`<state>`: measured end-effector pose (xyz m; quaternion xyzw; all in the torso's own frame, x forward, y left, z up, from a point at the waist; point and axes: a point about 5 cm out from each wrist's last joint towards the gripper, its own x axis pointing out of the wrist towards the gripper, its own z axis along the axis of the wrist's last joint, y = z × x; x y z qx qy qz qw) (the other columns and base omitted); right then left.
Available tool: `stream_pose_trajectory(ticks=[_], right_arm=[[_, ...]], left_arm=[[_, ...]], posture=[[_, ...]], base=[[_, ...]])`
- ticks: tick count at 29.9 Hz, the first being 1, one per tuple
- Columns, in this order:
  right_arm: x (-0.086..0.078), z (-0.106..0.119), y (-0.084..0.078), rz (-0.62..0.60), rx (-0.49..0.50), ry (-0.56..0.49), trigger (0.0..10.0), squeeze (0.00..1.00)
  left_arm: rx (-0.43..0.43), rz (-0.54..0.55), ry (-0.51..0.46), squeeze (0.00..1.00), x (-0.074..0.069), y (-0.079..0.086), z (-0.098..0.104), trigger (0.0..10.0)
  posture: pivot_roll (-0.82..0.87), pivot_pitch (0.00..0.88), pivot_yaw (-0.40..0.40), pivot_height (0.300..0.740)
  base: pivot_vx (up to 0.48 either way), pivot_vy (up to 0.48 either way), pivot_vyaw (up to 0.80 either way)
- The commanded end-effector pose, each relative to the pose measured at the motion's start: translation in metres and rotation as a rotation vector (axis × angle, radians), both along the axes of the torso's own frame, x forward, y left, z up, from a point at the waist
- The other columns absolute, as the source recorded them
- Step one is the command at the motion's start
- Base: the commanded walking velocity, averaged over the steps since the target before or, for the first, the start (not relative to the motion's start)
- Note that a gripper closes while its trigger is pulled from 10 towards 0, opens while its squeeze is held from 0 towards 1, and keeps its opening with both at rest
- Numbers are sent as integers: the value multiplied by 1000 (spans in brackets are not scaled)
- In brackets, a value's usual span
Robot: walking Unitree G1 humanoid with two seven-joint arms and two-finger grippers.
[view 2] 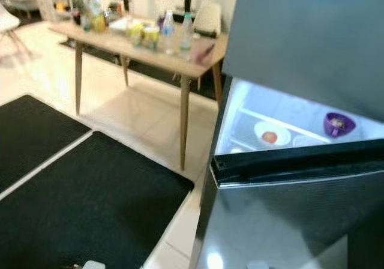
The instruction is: Restocking fridge
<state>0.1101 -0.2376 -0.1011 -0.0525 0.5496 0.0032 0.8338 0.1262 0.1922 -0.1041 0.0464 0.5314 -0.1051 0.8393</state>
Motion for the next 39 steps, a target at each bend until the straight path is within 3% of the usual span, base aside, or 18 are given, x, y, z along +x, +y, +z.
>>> stream_pose_trajectory(ticks=[1,11,15,20,21,23,24,25,26,28,29,31,32,33,34,37,39], right_arm=[[5,1,0,1,-1,-11,10000,0],[9,4,-5,-55,-3,-47,10000,0],[21,10,-9,-109,7,-113,10000,0],[56,28,-19,-227,48,-293,10000,0],[56,28,-19,-227,48,-293,10000,0],[83,44,-24,-304,102,-428,10000,0],[83,44,-24,-304,102,-428,10000,0],[93,50,-24,-327,126,-480,10000,0],[110,61,-24,-335,157,-553,10000,0],[110,61,-24,-335,157,-553,10000,0],[120,69,-23,-336,177,-598,10000,0],[158,98,-15,-271,200,-737,10000,0],[158,98,-15,-271,200,-737,10000,0],[178,116,-10,-237,210,-812,10000,0],[178,116,-10,-237,210,-812,10000,0],[214,157,-2,-194,236,-962,10000,0],[222,167,-1,-188,240,-997,10000,0]], left_arm=[[5,-11,24,0,-5,1,-2,10000],[11,10,17,0,-4,1,-1,10000],[7,10,19,0,-4,1,-1,10000],[5,9,20,0,-4,0,-2,10000],[5,9,20,0,-4,0,-2,10000],[3,9,20,0,-5,1,-2,10000],[3,9,20,0,-5,1,-2,10000],[2,8,20,0,-5,1,-2,10000],[2,7,21,0,-6,1,-2,10000],[2,7,21,0,-6,1,-2,10000],[2,7,22,0,-6,1,-2,10000],[1,7,24,0,-7,1,-2,10000],[1,7,24,0,-7,1,-2,10000],[0,8,26,0,-8,1,-2,10000],[0,8,26,0,-8,1,-2,10000],[-2,11,27,0,-8,1,-3,10000],[-2,12,26,0,-8,1,-3,10000]], posture=[[-61,7,-9,740],[-65,12,-9,740],[-63,15,-11,740],[-64,16,-11,740],[-64,16,-11,740],[-63,21,-9,740],[-63,21,-9,740],[-63,21,-9,740],[-58,27,-11,740],[-58,27,-11,740],[-58,27,-11,740],[-50,29,-12,740],[-50,29,-12,740],[-50,29,-12,740],[-50,29,-12,740],[-42,26,-14,740],[-42,26,-14,740]], base=[[251,0,0],[50,0,0],[0,0,0],[0,0,0],[0,0,0],[0,0,0],[0,0,0],[0,0,0],[0,0,0],[0,0,0],[0,0,0],[0,0,0],[0,0,0],[0,0,0],[0,0,0],[0,0,0],[0,0,0]])
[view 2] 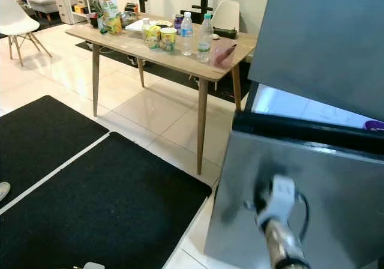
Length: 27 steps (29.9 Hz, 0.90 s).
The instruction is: Restocking fridge
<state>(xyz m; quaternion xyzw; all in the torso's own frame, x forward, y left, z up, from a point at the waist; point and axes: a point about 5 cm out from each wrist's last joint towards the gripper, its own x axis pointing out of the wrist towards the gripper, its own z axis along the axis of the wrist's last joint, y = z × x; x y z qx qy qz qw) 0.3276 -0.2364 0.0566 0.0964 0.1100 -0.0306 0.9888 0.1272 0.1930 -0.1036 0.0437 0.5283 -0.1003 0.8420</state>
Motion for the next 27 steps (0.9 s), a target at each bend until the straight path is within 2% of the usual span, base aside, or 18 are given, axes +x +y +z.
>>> stream_pose_trajectory(ticks=[1,3,4,6,10,12,13,14,16,17,18,21,22,23,24,25,26,27], right_arm=[[4,9,-2,-12,0,-52,10000,0],[23,40,-1,-18,5,-161,10000,0],[23,40,-1,-18,5,-161,10000,0],[31,56,0,-8,3,-220,10000,0],[24,41,5,33,4,-176,10000,0],[6,8,10,80,-27,-48,10000,0],[-9,-14,12,101,-47,43,10000,0],[-9,-14,12,101,-47,43,10000,0],[-42,-53,9,92,-69,212,10000,0],[-42,-53,9,92,-69,212,10000,0],[-61,-71,5,73,-90,302,10000,0],[-105,-104,-4,30,-126,492,10000,0],[-105,-104,-4,30,-126,492,10000,0],[-116,-110,-6,21,-135,536,10000,0],[-116,-110,-6,21,-135,536,10000,0],[-130,-118,-9,16,-172,596,10000,0],[-130,-118,-9,16,-172,596,10000,0],[-145,-126,-11,15,-202,656,10000,0]], left_arm=[[-2,0,34,0,-9,0,-3,10000],[-4,5,32,0,-9,0,-3,10000],[-4,5,32,0,-9,0,-3,10000],[-6,13,29,0,-9,0,-3,10000],[-7,16,28,0,-9,0,-3,10000],[-8,15,32,0,-10,0,-3,10000],[-9,15,34,0,-10,-1,-3,10000],[-9,15,34,0,-10,-1,-3,10000],[-11,13,36,0,-11,-1,-4,10000],[-11,13,36,0,-11,-1,-4,10000],[-12,12,36,0,-11,-1,-4,10000],[-9,9,33,0,-10,-1,-3,10000],[-9,9,33,0,-10,-1,-3,10000],[-6,8,32,0,-10,0,-3,10000],[-6,8,32,0,-10,0,-3,10000],[-3,5,30,0,-9,0,-3,10000],[-3,5,30,0,-9,0,-3,10000],[3,5,27,0,-8,2,-2,10000]], posture=[[-42,26,-14,740],[-37,23,-15,740],[-37,23,-15,740],[-35,22,-22,740],[-36,21,-24,740],[-38,23,-26,740],[-38,23,-26,740],[-38,23,-26,740],[-42,23,-25,740],[-42,23,-25,740],[-42,24,-23,740],[-48,20,-19,740],[-48,20,-19,740],[-49,20,-19,740],[-49,20,-19,740],[-53,18,-17,740],[-53,18,-17,740],[-62,12,-15,740]], base=[[0,0,0],[0,0,0],[0,0,0],[0,0,0],[0,0,0],[0,0,0],[0,0,0],[0,0,0],[0,0,0],[0,0,0],[0,0,0],[0,0,0],[0,0,0],[0,0,0],[0,0,0],[0,0,0],[0,0,0],[0,0,0]])
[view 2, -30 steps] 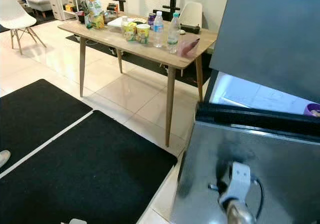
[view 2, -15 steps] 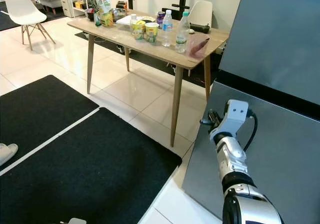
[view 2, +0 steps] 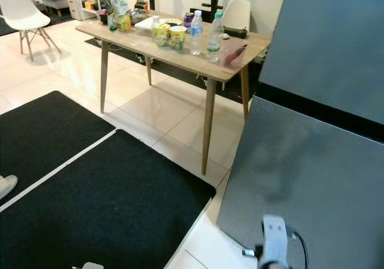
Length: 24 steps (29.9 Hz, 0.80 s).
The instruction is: Restocking fridge
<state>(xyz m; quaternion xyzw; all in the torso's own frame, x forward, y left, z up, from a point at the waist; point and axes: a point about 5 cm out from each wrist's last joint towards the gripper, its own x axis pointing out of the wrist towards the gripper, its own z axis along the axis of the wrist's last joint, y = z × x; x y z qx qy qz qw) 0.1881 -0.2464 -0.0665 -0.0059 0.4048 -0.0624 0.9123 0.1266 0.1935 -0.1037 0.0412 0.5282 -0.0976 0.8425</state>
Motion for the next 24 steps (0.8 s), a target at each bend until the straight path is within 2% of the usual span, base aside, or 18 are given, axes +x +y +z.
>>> stream_pose_trajectory(ticks=[1,2,4,5,6,8,9,10,12,17,21,24], right_arm=[[-20,-9,-3,14,-51,89,10000,0],[-20,-9,-3,14,-51,89,10000,0],[-50,-21,-8,5,-95,202,10000,0],[-50,-21,-8,5,-95,202,10000,0],[-62,-25,-9,6,-107,243,10000,0],[-62,-25,-9,6,-107,243,10000,0],[-81,-30,-13,-7,-149,306,10000,0],[-81,-30,-13,-7,-149,306,10000,0],[-92,-31,-18,-40,-176,329,10000,0],[-93,-27,-30,-52,-276,316,10000,0],[-86,-23,-36,-83,-312,287,10000,0],[-79,-21,-37,-93,-301,268,10000,0]], left_arm=[[17,-7,27,0,-6,3,-2,10000],[17,-7,27,0,-6,3,-2,10000],[40,0,18,0,-2,6,0,10000],[40,0,18,0,-2,6,0,10000],[49,7,10,0,1,7,0,10000],[49,7,10,0,1,7,0,10000],[92,3,-3,0,6,9,2,10000],[92,3,-3,0,6,9,2,10000],[135,-9,-6,0,7,12,2,10000],[129,86,-33,0,6,13,2,10000],[92,135,-39,0,2,7,1,10000],[96,150,-48,0,2,7,1,10000]], posture=[[-65,8,-12,740],[-65,8,-12,740],[-70,7,-7,740],[-70,7,-7,740],[-69,4,-2,740],[-69,4,-2,740],[-77,1,-2,740],[-77,1,-2,740],[-77,0,-8,740],[-72,17,-39,740],[-83,9,-51,740],[-67,6,-64,740]], base=[[0,0,0],[0,0,0],[0,0,0],[0,0,0],[0,0,0],[0,0,0],[0,0,0],[0,0,0],[0,0,0],[0,0,0],[0,0,0],[0,0,0]])
